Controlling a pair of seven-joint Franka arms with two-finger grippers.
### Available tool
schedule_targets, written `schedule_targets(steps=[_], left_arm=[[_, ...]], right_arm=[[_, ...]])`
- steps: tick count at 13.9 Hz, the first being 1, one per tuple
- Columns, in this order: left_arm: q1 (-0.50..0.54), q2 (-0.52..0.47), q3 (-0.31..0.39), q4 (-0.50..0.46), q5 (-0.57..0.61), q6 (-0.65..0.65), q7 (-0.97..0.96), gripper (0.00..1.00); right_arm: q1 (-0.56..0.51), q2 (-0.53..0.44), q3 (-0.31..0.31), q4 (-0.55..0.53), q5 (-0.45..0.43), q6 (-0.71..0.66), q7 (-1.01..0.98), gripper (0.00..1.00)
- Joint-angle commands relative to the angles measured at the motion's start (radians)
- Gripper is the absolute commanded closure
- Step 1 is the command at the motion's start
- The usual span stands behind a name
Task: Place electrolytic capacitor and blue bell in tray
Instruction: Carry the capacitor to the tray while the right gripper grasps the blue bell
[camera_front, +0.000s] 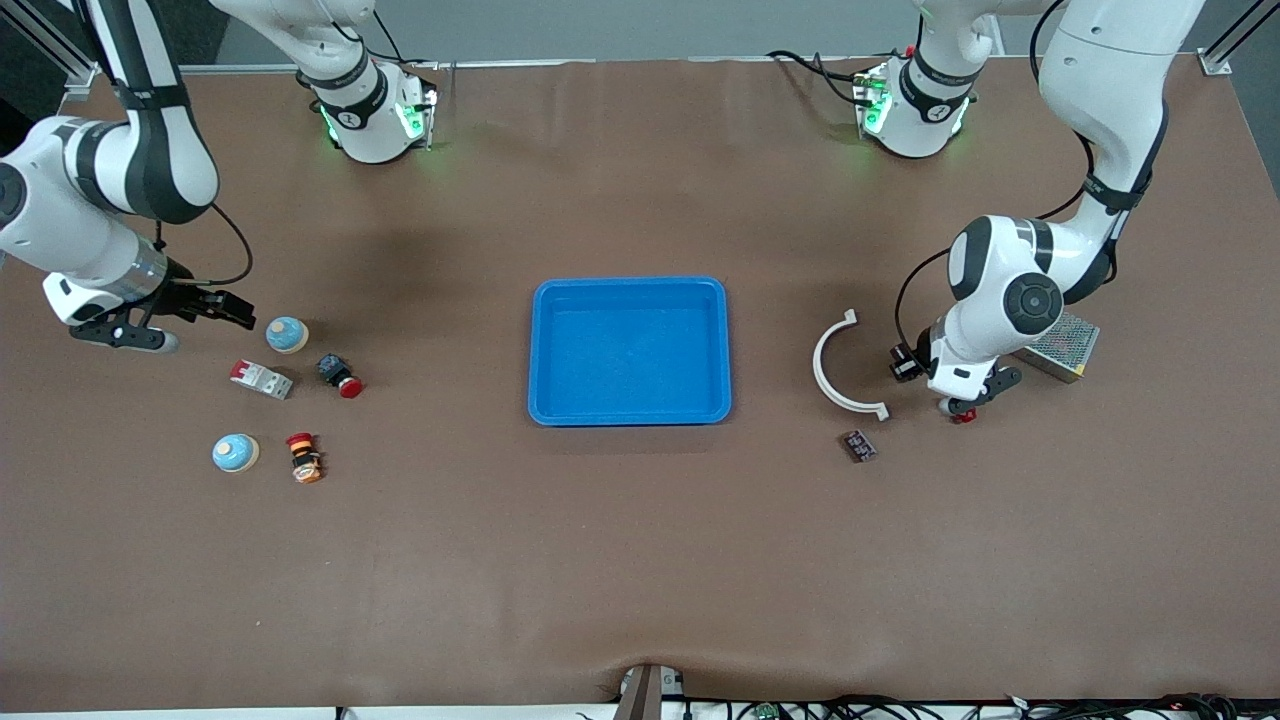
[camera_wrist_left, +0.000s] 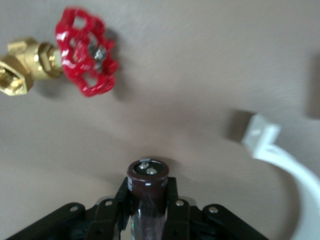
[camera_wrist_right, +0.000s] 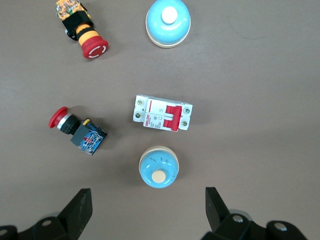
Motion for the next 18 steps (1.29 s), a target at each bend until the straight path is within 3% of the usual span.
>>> schedule_targets(steps=[1,5,11,18], left_arm=[[-0.005,-0.046,-0.068,0.047,-0.018,-0.053,-0.147,1.00],[-0.043,-0.010,-0.144,0.186,-0.017,-0.133,-0.367,1.00],[-0.312,0.147,-0.147,0.382,-0.004,-0.131,-0.781,1.00],[-0.448,0.222,-0.149,0.411,0.003,-0.125,-1.119,1.00]], right_arm=[[-0.008,0.022,0.010,-0.042,-0.012,0.061,0.003,0.00],[-0.012,0.126,0.010,-0.075,-0.013,0.238,0.003,0.00],[-0.022,0.273,0.009,-0.078,-0.013,0.430,0.003,0.00],[-0.040,0.283,0.010,-0.108,-0.013,0.435,0.003,0.00]])
